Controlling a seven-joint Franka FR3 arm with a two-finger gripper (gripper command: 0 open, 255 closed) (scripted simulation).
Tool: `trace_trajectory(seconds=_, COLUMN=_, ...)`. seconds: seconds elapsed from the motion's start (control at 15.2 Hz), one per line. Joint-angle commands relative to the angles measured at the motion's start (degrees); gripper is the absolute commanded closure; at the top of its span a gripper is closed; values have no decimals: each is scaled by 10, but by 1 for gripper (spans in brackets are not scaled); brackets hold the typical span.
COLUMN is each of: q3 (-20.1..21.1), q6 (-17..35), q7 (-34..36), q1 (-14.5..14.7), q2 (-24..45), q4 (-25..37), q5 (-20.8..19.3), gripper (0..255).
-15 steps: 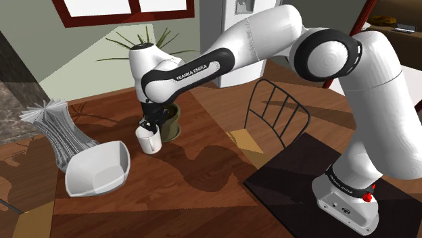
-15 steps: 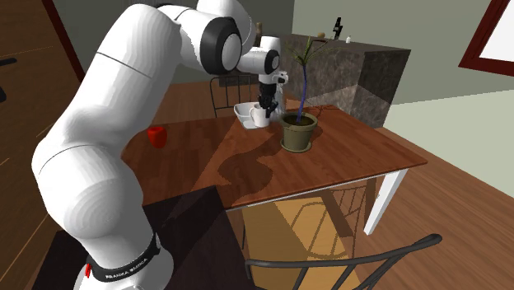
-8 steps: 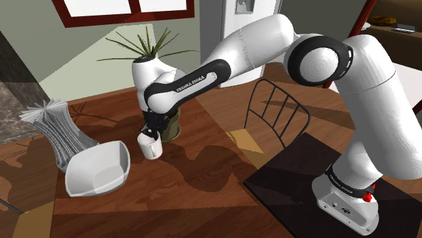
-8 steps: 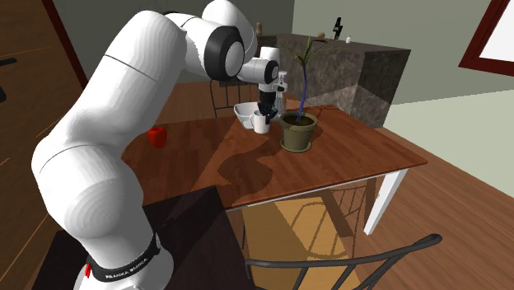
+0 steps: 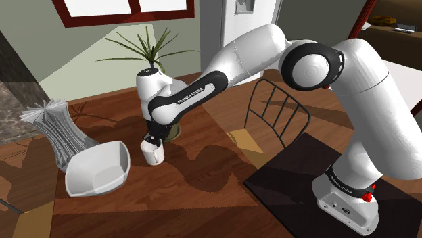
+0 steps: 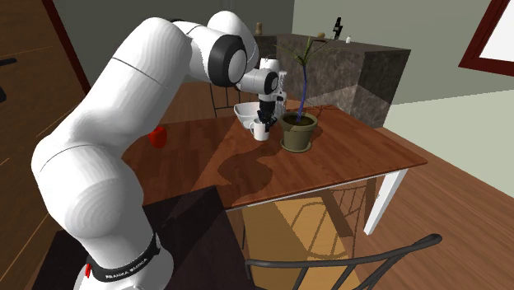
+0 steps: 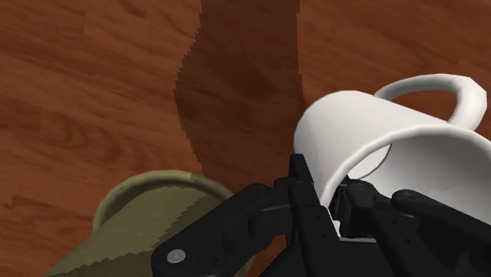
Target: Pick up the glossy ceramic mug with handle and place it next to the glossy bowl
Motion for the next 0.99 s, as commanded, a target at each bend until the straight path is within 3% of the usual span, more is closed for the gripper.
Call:
trace_trajectory(seconds=0.0, q3=-2, q6=10, q7=0, q1=1, q2=11, q4=1, q5=-2, gripper=255)
trace_trajectory(seconds=0.53, q3=-2, q6=10, q7=0, q1=1, q2=11, q4=1, q5=-2, gripper=255)
trace_trajectory(seconds=0.59, q3=-2, q6=10, q7=0, q1=1, q2=11, q4=1, q5=-2, gripper=0)
trace_trajectory(seconds=0.92, q3=-2, q6=10, q7=0, q1=1, q2=11, q4=1, q5=-2, gripper=0)
